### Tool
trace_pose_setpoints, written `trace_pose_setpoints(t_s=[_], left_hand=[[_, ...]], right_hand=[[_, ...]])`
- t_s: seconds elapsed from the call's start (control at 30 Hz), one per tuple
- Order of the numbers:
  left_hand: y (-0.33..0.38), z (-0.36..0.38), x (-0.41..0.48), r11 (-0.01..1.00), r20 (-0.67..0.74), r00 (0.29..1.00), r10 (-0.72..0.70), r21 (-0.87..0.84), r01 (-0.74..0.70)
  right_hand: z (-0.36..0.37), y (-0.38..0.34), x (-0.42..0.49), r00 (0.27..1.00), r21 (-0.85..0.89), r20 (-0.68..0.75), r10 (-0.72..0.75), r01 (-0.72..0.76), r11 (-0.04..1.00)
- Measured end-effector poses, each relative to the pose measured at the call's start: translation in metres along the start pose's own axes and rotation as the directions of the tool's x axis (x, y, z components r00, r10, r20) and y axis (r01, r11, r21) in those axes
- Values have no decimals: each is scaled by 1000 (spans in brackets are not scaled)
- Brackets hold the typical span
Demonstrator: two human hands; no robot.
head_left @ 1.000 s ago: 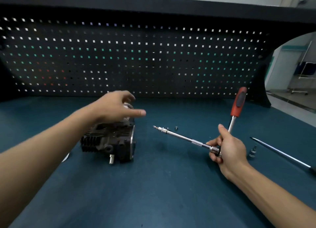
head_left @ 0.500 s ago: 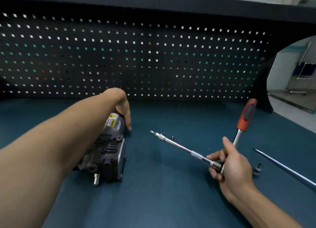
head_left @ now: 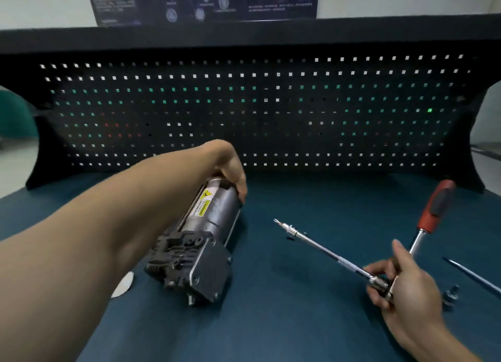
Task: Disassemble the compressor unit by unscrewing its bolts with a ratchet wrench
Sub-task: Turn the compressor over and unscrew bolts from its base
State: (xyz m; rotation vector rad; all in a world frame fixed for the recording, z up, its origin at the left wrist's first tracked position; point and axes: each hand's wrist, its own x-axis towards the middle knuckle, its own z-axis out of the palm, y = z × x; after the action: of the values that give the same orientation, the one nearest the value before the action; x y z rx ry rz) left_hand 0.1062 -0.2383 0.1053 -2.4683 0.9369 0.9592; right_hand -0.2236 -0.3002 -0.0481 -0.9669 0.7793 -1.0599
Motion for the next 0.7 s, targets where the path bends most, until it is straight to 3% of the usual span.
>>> trace_pose_setpoints(t_s=[0.17, 0.33, 0.43, 0.53, 0.7], left_hand=[[1, -3, -46, 960, -118, 953, 279, 43, -276], [-45, 2, -101, 905, -295, 864, 408, 6, -425], [-87, 30, -123, 894, -533, 763, 365, -27, -447], [-110, 78, -139, 839, -755, 626, 193, -203, -504], [-107, 141, -167, 796, -914, 405, 33, -221, -564]], right_hand=[[-3, -2, 0, 999, 49, 35, 23, -24, 999], [-9, -8, 1, 998, 118, 40, 48, -52, 992], [-13, -7, 4, 998, 134, 26, 52, -55, 990], [-8, -7, 4, 998, 139, 42, 40, -45, 989], [-1, -6, -1, 999, 75, 45, 23, -27, 997]])
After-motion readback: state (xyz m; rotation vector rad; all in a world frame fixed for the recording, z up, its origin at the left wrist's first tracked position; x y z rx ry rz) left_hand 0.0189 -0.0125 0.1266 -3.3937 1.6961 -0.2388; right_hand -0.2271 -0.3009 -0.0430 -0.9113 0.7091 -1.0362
